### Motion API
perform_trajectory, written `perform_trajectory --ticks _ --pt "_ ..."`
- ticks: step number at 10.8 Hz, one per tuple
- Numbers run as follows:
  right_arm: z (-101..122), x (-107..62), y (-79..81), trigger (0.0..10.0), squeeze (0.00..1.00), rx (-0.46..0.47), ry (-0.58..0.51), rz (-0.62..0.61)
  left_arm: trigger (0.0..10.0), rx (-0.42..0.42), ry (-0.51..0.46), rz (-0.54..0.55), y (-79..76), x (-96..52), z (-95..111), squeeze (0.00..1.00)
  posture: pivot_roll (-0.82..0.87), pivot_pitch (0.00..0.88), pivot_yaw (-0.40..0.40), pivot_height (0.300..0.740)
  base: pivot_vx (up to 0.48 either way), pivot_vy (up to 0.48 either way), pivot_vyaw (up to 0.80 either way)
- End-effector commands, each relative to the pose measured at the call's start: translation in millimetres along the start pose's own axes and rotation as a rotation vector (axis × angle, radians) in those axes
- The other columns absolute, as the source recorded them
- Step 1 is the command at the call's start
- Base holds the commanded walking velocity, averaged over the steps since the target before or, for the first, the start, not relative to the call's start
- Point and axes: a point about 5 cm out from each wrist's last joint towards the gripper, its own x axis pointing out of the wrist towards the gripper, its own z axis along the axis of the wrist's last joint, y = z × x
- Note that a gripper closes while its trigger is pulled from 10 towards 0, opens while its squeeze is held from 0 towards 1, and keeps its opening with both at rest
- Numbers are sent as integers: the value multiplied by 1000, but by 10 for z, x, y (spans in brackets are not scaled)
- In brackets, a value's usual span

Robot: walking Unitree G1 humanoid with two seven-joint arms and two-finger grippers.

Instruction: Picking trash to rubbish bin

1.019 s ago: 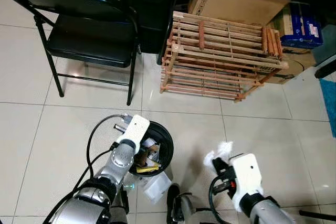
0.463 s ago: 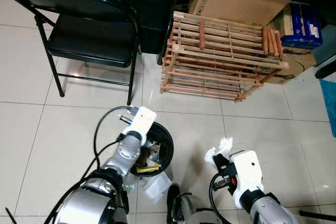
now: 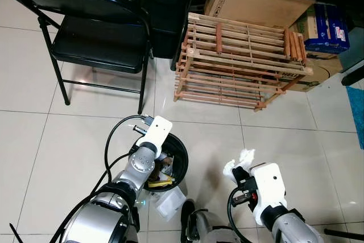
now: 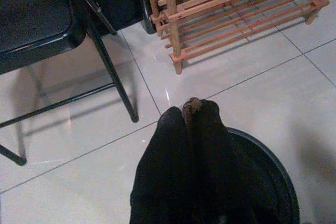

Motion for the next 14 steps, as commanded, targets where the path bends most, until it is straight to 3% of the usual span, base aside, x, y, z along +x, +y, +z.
perform_trajectory --ticks 1,10,12,14 --pt "-36 -49 -71 10000 0 -10 18 -31 10000 -29 32 -44 -135 -48 -90 1000 -96 319 -181 740 0 0 0" --pt "-42 -27 -74 10000 0 -8 19 -33 10000 -36 32 -31 -109 -43 -87 1000 -91 325 -178 740 0 0 0" --pt "-42 -2 -77 10000 0 -10 18 -28 10000 -35 37 11 -23 -34 -92 1000 -69 324 -177 740 0 0 0" --pt "-26 150 -64 10000 0 -19 3 5 10000 -101 47 61 133 -75 -183 1000 -16 334 -177 740 0 0 0"
